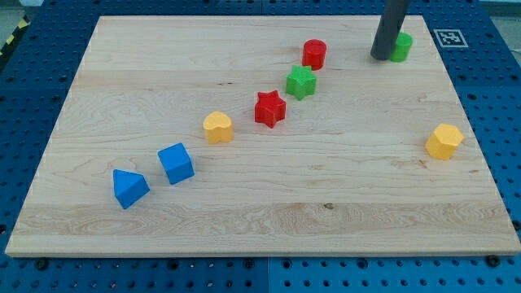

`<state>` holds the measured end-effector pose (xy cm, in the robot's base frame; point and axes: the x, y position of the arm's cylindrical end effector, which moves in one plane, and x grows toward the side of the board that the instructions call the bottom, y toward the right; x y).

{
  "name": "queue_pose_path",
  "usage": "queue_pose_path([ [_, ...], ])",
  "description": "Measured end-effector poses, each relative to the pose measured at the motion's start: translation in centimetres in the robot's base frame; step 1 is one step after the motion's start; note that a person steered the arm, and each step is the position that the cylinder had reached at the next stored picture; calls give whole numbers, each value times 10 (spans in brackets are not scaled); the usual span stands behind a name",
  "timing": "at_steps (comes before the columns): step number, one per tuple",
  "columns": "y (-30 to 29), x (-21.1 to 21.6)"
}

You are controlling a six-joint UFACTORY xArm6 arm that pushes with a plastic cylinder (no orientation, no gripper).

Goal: Move the green circle to the top right corner

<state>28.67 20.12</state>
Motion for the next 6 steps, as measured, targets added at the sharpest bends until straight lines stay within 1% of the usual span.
queue_pose_path([
  [1,2,-14],
  [4,7,27],
  [5,27,35],
  [6,36,7],
])
